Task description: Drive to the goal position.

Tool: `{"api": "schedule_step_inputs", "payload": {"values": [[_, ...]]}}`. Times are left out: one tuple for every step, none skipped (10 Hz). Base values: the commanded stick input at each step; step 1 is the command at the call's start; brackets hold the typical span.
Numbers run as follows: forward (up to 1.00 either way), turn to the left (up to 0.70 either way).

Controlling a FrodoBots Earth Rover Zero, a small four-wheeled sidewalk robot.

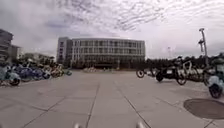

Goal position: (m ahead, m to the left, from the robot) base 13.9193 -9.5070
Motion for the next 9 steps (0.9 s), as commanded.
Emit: {"api": "schedule_step_inputs", "payload": {"values": [[0.7, 0.0], [0.7, 0.0], [0.7, 0.0], [0.7, 0.0], [0.7, 0.0], [0.7, 0.0], [0.7, 0.0], [0.7, 0.05], [0.7, 0.12]]}}
